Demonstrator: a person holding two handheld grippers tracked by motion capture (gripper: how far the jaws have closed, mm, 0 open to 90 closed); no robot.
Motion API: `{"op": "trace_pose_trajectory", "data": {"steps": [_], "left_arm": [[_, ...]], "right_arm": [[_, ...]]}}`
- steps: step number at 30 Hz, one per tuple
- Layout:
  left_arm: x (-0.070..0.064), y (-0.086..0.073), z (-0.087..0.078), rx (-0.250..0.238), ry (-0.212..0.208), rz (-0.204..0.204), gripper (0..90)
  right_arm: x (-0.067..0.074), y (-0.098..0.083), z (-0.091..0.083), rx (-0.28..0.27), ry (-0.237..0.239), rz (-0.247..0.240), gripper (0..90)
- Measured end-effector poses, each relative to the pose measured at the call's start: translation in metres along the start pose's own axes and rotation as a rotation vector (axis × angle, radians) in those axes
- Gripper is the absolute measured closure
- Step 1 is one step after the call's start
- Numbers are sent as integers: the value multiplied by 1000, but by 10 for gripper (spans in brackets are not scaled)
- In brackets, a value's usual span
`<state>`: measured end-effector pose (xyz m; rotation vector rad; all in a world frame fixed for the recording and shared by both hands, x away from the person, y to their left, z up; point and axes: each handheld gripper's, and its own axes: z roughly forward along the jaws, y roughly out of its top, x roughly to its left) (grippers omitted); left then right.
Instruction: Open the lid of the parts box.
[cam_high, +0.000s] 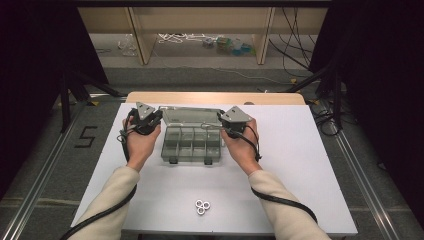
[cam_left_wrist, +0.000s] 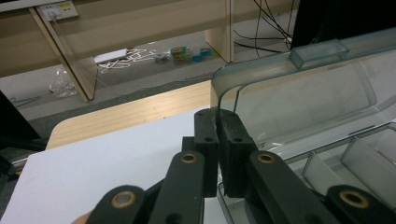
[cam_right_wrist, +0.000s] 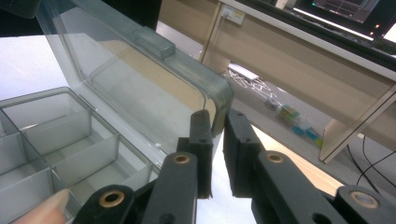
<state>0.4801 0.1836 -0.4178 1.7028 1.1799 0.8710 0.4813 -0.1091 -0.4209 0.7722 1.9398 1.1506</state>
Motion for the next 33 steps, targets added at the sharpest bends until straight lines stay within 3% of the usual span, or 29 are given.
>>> {"op": "trace_pose_trajectory", "data": {"steps": [33], "left_arm": [[8, 12, 19, 23, -15, -49, 871]], "right_arm": [[-11, 7, 16, 10, -19, 64, 822]]}}
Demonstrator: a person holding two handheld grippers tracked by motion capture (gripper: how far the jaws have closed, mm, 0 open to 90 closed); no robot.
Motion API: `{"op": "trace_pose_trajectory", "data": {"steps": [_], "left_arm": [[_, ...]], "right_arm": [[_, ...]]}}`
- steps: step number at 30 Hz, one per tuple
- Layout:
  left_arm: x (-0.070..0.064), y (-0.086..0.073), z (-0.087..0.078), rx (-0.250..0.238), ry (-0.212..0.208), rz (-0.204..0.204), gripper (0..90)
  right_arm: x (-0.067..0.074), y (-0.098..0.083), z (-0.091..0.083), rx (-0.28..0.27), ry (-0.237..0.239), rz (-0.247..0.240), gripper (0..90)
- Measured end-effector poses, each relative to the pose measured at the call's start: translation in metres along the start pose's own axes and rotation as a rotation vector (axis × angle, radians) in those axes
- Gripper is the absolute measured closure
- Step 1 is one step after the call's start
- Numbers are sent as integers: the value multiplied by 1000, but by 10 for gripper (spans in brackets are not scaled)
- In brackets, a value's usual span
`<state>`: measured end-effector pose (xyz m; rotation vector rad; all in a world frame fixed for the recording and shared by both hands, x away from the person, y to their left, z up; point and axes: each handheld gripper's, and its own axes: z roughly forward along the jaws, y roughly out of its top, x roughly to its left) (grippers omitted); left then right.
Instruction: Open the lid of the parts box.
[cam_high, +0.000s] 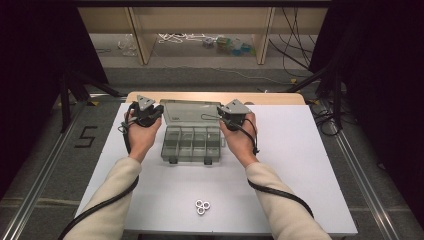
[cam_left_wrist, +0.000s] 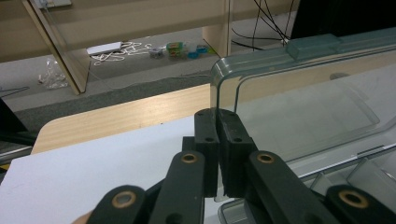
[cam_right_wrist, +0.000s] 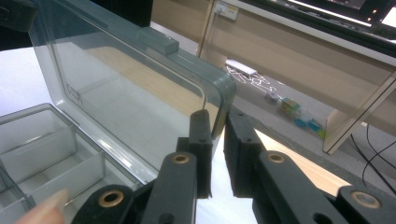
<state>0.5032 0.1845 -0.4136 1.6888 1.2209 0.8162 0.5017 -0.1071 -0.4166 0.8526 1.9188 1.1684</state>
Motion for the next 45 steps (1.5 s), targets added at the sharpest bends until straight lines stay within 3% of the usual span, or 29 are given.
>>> {"op": "trace_pose_trajectory", "data": {"steps": [20, 29, 45], "left_arm": [[0, 3, 6, 2, 9, -36, 876], [1, 5, 11, 5, 11, -44, 876], [3, 7, 19, 1, 18, -37, 870]], "right_arm": [[-4, 0, 6, -15, -8, 24, 822], [-4, 0, 10, -13, -13, 62, 820], [-9, 1, 20, -11, -21, 97, 819]]}}
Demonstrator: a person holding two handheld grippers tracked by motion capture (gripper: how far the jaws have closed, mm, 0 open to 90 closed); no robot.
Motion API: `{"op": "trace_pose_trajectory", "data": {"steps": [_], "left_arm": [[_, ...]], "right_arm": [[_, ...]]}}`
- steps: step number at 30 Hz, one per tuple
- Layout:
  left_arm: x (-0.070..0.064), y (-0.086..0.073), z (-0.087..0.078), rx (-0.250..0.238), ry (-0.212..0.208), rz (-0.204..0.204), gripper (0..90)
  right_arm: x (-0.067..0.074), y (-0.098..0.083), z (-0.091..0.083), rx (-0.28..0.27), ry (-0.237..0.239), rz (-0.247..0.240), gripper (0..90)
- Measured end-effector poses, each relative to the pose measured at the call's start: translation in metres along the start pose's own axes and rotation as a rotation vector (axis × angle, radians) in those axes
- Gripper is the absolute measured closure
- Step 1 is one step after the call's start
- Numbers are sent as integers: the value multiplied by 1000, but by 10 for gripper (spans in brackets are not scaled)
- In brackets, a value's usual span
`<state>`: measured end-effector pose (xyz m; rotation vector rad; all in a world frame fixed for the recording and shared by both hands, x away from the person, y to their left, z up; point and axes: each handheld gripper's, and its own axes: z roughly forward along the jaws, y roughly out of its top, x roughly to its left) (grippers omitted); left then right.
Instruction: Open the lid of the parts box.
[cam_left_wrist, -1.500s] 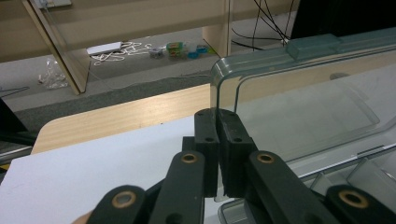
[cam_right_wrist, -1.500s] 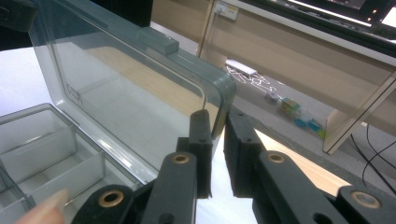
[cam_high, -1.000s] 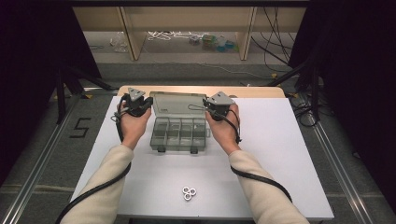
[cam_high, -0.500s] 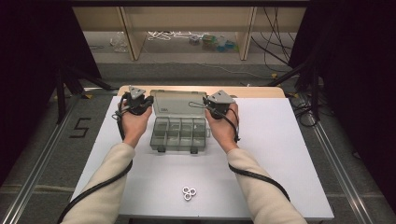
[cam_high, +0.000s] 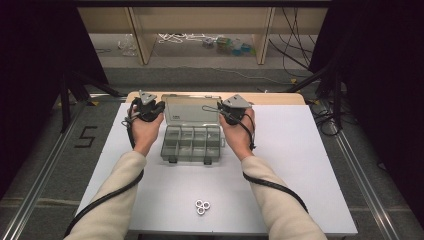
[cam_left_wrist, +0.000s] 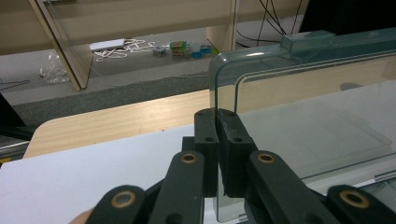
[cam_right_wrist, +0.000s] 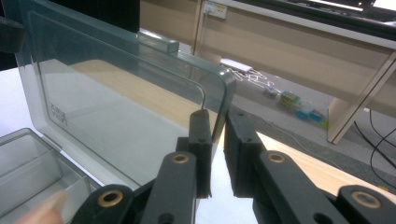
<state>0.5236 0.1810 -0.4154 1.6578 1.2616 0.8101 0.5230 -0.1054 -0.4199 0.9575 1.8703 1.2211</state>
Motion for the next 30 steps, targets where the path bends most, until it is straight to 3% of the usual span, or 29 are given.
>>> {"op": "trace_pose_trajectory", "data": {"steps": [30], "left_arm": [[3, 4, 12, 15, 1, -25, 872]], "right_arm": [[-4, 1, 13, 1, -22, 55, 821]]}}
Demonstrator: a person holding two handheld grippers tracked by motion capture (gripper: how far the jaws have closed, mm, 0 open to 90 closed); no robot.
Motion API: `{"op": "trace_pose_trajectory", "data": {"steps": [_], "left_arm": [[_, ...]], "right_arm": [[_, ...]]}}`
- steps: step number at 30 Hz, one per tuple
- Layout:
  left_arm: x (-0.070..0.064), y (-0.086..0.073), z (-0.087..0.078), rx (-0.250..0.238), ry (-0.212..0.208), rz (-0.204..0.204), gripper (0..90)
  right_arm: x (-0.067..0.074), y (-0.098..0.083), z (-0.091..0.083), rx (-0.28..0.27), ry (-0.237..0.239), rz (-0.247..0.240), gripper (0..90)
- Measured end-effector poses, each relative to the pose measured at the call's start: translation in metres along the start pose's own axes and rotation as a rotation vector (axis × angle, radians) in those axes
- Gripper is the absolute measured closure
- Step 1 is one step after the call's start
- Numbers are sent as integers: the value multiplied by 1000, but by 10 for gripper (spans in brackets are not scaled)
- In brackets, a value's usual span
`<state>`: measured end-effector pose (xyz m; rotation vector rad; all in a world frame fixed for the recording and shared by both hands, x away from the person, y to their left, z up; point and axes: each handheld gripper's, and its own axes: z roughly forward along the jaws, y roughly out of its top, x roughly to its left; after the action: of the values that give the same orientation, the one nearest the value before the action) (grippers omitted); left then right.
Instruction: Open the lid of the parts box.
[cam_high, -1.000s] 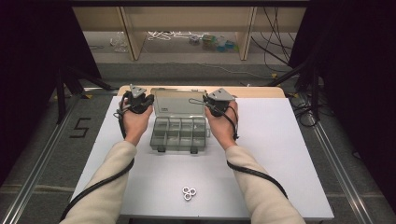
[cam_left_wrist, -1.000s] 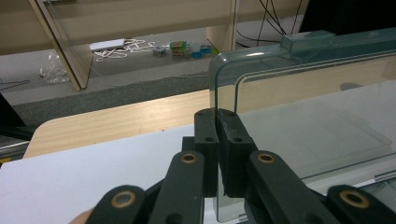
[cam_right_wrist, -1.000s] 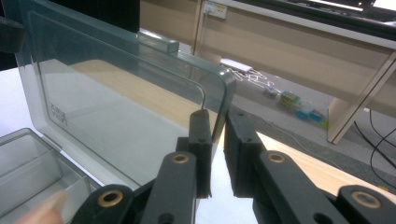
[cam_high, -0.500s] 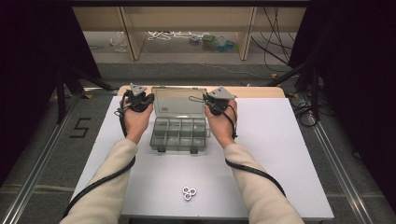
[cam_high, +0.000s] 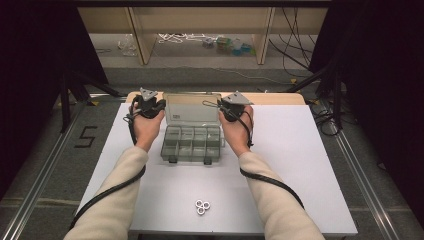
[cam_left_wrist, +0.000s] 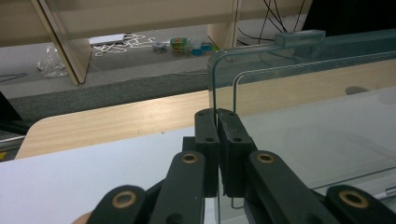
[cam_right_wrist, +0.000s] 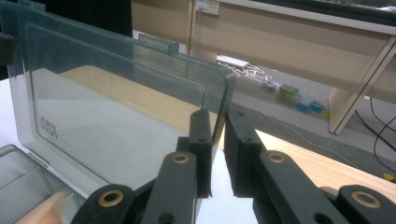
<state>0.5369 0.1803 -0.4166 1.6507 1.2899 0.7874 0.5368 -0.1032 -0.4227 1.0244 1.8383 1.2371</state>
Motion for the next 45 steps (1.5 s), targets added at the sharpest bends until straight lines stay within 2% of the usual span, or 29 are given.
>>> {"op": "trace_pose_trajectory", "data": {"steps": [3, 10, 16, 21, 28, 32, 38, 39, 45], "left_arm": [[0, 0, 1, 2, -2, 4, 870], [1, -1, 4, 13, -7, 6, 861], [2, -2, 8, 20, -10, -3, 859], [2, -3, 11, 30, -10, -5, 857], [3, -7, 12, 46, -23, -9, 857], [3, -9, 15, 58, -23, -9, 855], [3, -12, 18, 72, -20, -5, 853], [3, -13, 18, 74, -20, -7, 853], [3, -16, 20, 87, -18, 0, 851]], "right_arm": [[0, 0, 0, 11, 5, 13, 820], [-1, 0, 2, 1, -3, 6, 818], [0, -1, 4, 7, -4, 29, 809], [-1, -3, 7, 0, -10, 26, 795], [-1, -10, 11, 55, 7, 35, 790], [-1, -13, 13, 60, 1, 34, 788], [-2, -19, 16, 96, 11, 35, 786], [-3, -21, 16, 95, 0, 27, 786], [-2, -24, 17, 115, 14, 33, 787]]}}
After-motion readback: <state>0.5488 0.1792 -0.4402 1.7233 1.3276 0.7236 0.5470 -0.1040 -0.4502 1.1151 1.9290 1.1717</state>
